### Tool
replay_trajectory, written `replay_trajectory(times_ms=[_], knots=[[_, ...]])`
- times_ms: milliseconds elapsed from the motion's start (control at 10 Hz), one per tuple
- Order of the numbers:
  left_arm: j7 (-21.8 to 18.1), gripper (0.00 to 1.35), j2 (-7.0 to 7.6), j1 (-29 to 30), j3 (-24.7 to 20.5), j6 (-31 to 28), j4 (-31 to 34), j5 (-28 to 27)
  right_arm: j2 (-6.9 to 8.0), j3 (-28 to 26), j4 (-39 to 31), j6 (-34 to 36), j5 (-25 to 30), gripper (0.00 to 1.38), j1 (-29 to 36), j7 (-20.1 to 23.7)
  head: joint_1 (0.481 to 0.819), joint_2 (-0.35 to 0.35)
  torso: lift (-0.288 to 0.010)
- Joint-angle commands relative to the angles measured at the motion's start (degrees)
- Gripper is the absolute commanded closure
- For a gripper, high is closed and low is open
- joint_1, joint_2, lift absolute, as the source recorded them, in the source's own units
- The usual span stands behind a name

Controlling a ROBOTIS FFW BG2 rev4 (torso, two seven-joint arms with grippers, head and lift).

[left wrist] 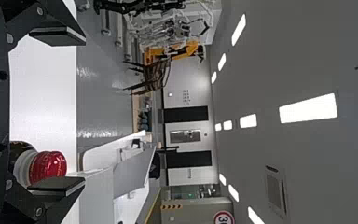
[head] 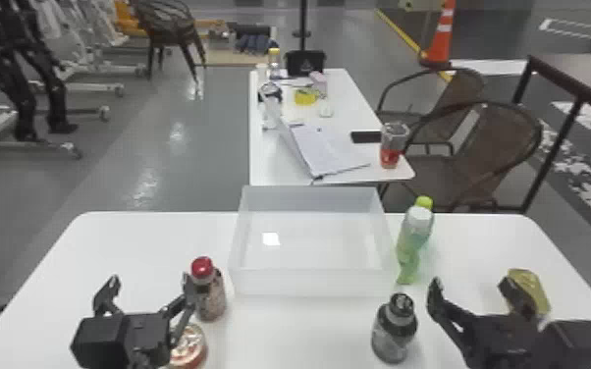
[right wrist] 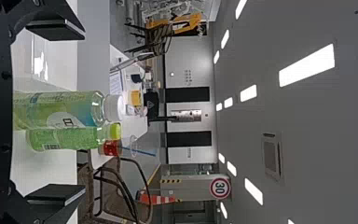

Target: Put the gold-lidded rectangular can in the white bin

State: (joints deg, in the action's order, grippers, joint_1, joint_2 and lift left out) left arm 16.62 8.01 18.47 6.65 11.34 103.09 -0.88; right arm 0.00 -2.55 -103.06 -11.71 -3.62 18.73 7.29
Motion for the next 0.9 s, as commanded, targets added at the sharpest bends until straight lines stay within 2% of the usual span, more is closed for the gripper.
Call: replay_trajectory(times_ms=[0, 200, 300, 600, 800], knots=[[-0.1, 0.23, -0.01, -0.1, 0.0, 0.0, -0.1, 0.0, 0.05, 0.1, 0.1, -0.3, 0.0, 0.13, 0.0, 0.0, 0.549, 0.0, -0.1], [-0.1, 0.18, -0.01, -0.1, 0.0, 0.7, -0.1, -0.8, 0.05, 0.2, 0.6, -1.7, 0.5, 0.01, -0.1, -0.1, 0.549, 0.0, -0.1], [-0.1, 0.0, -0.18, -0.1, -0.1, 0.4, 0.0, -1.1, 0.05, 0.2, 0.5, -1.9, 1.1, 0.0, -0.1, -0.1, 0.549, 0.0, -0.1], [-0.1, 0.0, -0.27, 0.1, -0.2, 0.5, 0.0, -1.0, 0.05, 0.2, 0.8, -1.9, 0.0, 0.0, 0.0, -0.1, 0.549, 0.0, -0.1], [-0.1, 0.01, -0.27, 0.2, -0.3, 0.6, 0.0, -0.9, 0.05, -0.1, 2.9, -5.9, 0.3, 0.0, 2.2, -4.7, 0.549, 0.0, -0.1]])
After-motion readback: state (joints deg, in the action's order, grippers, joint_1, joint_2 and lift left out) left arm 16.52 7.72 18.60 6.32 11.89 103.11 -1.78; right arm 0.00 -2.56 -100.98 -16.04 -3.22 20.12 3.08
